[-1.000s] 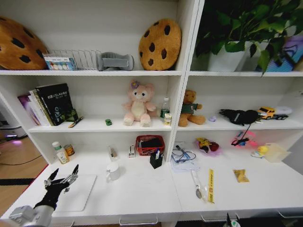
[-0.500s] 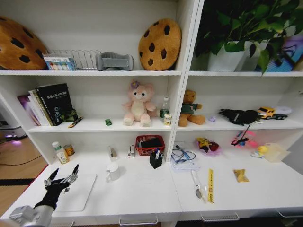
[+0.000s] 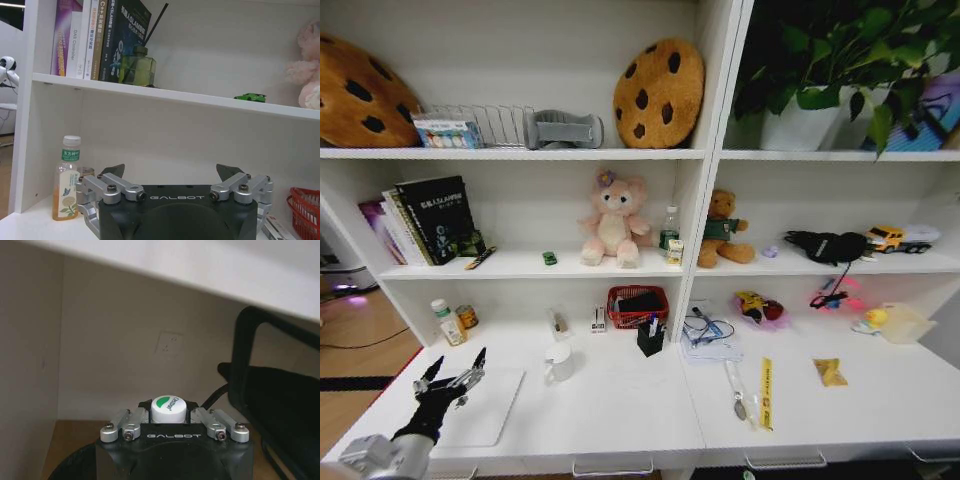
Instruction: Organize the objects on the table.
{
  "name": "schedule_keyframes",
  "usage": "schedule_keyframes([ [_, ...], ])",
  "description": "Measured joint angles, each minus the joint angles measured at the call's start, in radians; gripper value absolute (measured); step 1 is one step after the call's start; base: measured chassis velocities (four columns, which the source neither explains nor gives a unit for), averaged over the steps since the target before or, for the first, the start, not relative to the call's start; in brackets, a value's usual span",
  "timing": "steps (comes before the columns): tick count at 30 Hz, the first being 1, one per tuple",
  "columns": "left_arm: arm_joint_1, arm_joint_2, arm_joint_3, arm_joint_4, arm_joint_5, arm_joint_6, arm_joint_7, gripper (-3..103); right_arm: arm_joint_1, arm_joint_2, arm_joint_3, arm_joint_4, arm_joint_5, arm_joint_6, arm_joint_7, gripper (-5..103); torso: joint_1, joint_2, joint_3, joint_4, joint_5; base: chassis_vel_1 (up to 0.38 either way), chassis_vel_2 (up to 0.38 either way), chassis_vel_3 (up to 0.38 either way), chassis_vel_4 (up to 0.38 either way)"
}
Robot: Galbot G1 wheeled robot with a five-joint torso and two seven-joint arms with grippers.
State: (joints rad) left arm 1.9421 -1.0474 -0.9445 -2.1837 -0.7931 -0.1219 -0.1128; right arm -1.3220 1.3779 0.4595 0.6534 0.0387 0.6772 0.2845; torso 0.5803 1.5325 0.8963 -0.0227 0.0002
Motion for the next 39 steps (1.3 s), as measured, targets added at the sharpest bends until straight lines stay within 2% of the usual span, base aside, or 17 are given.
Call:
schedule_keyframes([
  [7, 0.000, 0.000, 0.000, 0.000, 0.000, 0.000, 0.000, 100, 0.082, 0.008, 0.004, -0.079, -0.019, 0.009, -0.026, 31, 0.000, 0.000, 0.000, 0.0000, -0.0001, 0.000, 0.000, 0.000, 0.000],
  [8, 0.000, 0.000, 0.000, 0.000, 0.000, 0.000, 0.000, 100, 0.095, 0.010, 0.006, -0.090, -0.024, 0.014, -0.028, 28, 0.000, 0.000, 0.000, 0.0001, -0.0002, 0.000, 0.000, 0.000, 0.000],
  [10, 0.000, 0.000, 0.000, 0.000, 0.000, 0.000, 0.000, 100, 0.109, 0.013, 0.008, -0.100, -0.030, 0.015, -0.030, 32, 0.000, 0.000, 0.000, 0.0002, -0.0004, 0.000, 0.000, 0.000, 0.000],
  [11, 0.000, 0.000, 0.000, 0.000, 0.000, 0.000, 0.000, 100, 0.115, 0.017, 0.008, -0.102, -0.037, 0.015, -0.030, 42, 0.000, 0.000, 0.000, 0.0002, -0.0001, 0.000, 0.000, 0.000, 0.000],
  [14, 0.000, 0.000, 0.000, 0.000, 0.000, 0.000, 0.000, 100, 0.115, 0.019, 0.008, -0.102, -0.041, 0.015, -0.029, 48, 0.000, 0.000, 0.000, 0.0001, -0.0002, 0.000, 0.000, 0.000, 0.000],
  [17, 0.000, 0.000, 0.000, 0.000, 0.000, 0.000, 0.000, 100, 0.093, 0.019, 0.009, -0.089, -0.047, 0.015, -0.025, 65, 0.000, 0.000, 0.000, 0.0001, -0.0001, 0.000, 0.000, 0.000, 0.000],
  [18, 0.000, 0.000, 0.000, 0.000, 0.000, 0.000, 0.000, 100, 0.093, 0.019, 0.009, -0.089, -0.047, 0.015, -0.025, 65, 0.000, 0.000, 0.000, 0.0001, -0.0001, 0.000, 0.000, 0.000, 0.000],
  [20, 0.000, 0.000, 0.000, 0.000, 0.000, 0.000, 0.000, 100, 0.066, 0.016, 0.012, -0.063, -0.047, 0.015, -0.017, 75, 0.000, 0.000, 0.000, 0.0000, -0.0002, 0.000, 0.000, 0.000, 0.000],
  [22, 0.000, 0.000, 0.000, 0.000, 0.000, 0.000, 0.000, 100, 0.053, 0.014, 0.014, -0.049, -0.045, 0.015, -0.013, 75, 0.000, 0.000, 0.000, 0.0001, -0.0002, 0.000, 0.000, 0.000, 0.000],
  [25, 0.000, 0.000, 0.000, 0.000, 0.000, 0.000, 0.000, 100, -0.009, 0.007, 0.015, 0.008, -0.038, 0.015, 0.003, 91, 0.000, 0.000, 0.000, 0.0001, -0.0002, 0.000, 0.000, 0.000, 0.000],
  [26, 0.000, 0.000, 0.000, 0.000, 0.000, 0.000, 0.000, 100, -0.009, 0.007, 0.015, 0.008, -0.038, 0.015, 0.003, 91, 0.000, 0.000, 0.000, 0.0001, -0.0002, 0.000, 0.000, 0.000, 0.000],
  [27, 0.000, 0.000, 0.000, 0.000, 0.000, 0.000, 0.000, 100, -0.029, 0.006, 0.015, 0.025, -0.038, 0.015, 0.007, 96, 0.000, 0.000, 0.000, 0.0000, -0.0002, 0.000, 0.000, 0.000, 0.000],
  [30, 0.000, 0.000, 0.000, 0.000, 0.000, 0.000, 0.000, 100, -0.038, 0.005, 0.015, 0.032, -0.037, 0.015, 0.009, 100, 0.000, 0.000, 0.000, 0.0000, -0.0002, 0.000, 0.000, 0.000, 0.000],
  [36, 0.000, 0.000, 0.000, 0.000, 0.000, 0.000, 0.000, 100, -0.176, 0.000, 0.018, 0.166, -0.013, 0.018, 0.025, 100, 0.000, 0.000, 0.000, 0.0000, -0.0002, 0.000, 0.000, 0.000, 0.000],
  [37, 0.000, 0.000, 0.000, 0.000, 0.000, 0.000, 0.000, 100, -0.239, 0.000, 0.019, 0.221, -0.012, 0.024, 0.034, 100, 0.000, 0.000, 0.000, 0.0000, -0.0003, 0.000, 0.000, 0.000, 0.000],
  [38, 0.000, 0.000, 0.000, 0.000, 0.000, 0.000, 0.000, 100, -0.239, 0.000, 0.019, 0.221, -0.012, 0.024, 0.034, 100, 0.000, 0.000, 0.000, 0.0000, -0.0003, 0.000, 0.000, 0.000, 0.000],
  [39, 0.000, 0.000, 0.000, 0.000, 0.000, 0.000, 0.000, 100, -0.322, 0.001, 0.021, 0.280, -0.012, 0.038, 0.043, 100, 0.000, 0.000, 0.000, -0.0001, -0.0001, 0.000, 0.000, 0.000, 0.000],
])
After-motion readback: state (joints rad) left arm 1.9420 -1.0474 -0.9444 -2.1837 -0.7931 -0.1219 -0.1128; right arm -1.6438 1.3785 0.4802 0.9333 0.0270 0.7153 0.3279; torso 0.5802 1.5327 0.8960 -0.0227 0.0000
